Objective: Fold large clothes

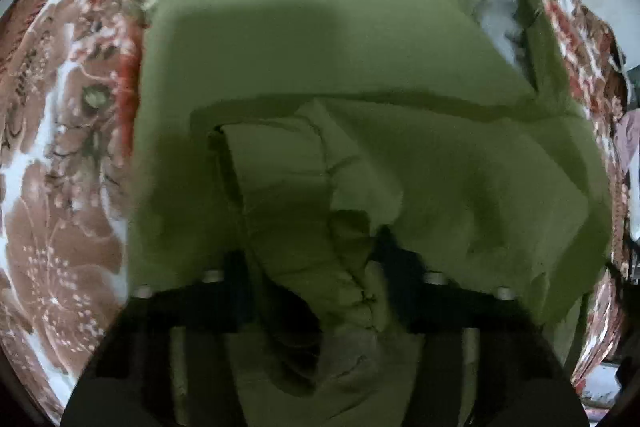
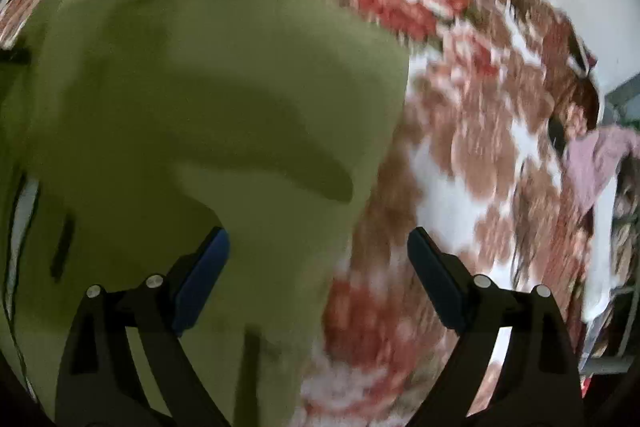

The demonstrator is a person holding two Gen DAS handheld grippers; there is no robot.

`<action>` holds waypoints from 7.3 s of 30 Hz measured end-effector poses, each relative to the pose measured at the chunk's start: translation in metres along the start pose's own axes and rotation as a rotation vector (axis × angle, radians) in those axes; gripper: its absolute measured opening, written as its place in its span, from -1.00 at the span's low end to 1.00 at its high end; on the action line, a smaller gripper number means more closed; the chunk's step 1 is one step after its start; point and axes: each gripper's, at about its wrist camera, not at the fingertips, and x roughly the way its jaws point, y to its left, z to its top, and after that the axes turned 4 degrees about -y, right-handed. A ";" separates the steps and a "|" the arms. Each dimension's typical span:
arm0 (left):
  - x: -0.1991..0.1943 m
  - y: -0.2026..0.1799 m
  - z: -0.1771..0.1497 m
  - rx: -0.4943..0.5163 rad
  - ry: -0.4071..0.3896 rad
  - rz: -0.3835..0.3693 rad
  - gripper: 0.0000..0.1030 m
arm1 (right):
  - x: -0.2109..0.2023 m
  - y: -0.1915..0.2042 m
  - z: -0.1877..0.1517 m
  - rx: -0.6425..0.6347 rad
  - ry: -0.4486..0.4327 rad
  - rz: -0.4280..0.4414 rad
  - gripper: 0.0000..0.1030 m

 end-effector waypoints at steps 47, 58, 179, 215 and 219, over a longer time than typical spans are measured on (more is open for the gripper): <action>-0.030 -0.046 0.016 0.190 -0.175 0.169 0.57 | -0.021 -0.094 -0.055 0.415 0.006 0.033 0.89; -0.053 -0.116 0.020 0.324 -0.222 -0.024 0.89 | 0.000 -0.038 0.099 0.374 -0.198 -0.005 0.90; -0.094 -0.019 0.049 0.204 -0.182 -0.235 0.36 | 0.018 0.004 0.199 0.153 -0.078 0.367 0.67; -0.091 -0.122 0.019 0.485 -0.338 -0.059 0.72 | -0.004 0.092 0.179 0.026 -0.167 0.152 0.82; -0.033 -0.108 -0.006 0.418 -0.276 -0.032 0.74 | 0.036 0.109 0.153 -0.001 -0.097 0.089 0.79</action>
